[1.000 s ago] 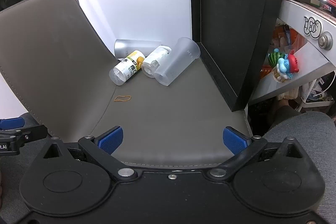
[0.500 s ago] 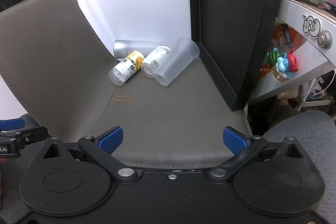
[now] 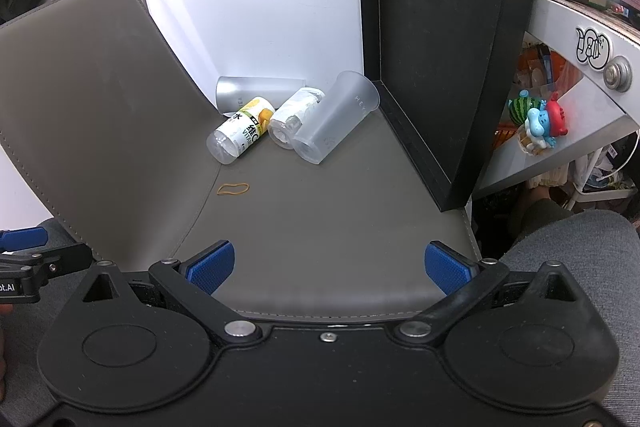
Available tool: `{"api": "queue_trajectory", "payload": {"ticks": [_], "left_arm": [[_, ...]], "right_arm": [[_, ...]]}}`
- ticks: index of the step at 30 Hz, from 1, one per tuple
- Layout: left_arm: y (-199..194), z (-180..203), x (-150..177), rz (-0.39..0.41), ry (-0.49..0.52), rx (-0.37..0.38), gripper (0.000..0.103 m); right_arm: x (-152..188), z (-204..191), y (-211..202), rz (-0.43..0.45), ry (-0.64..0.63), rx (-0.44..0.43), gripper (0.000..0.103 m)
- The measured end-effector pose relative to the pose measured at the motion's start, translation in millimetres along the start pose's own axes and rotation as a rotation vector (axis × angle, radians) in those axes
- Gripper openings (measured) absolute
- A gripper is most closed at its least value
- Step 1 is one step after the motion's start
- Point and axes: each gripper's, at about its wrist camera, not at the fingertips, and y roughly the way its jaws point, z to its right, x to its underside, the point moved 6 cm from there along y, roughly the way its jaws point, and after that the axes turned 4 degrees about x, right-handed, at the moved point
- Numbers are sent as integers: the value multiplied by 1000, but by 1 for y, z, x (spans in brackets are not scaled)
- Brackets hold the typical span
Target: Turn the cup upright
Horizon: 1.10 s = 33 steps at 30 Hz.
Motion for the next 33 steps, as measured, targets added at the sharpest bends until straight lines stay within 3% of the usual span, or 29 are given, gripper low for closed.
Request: {"api": "queue_trajectory", "payload": {"ticks": [33], "left_arm": [[0, -1, -1, 4, -14, 2, 102]], "right_arm": [[0, -1, -1, 1, -1, 5, 103]]}}
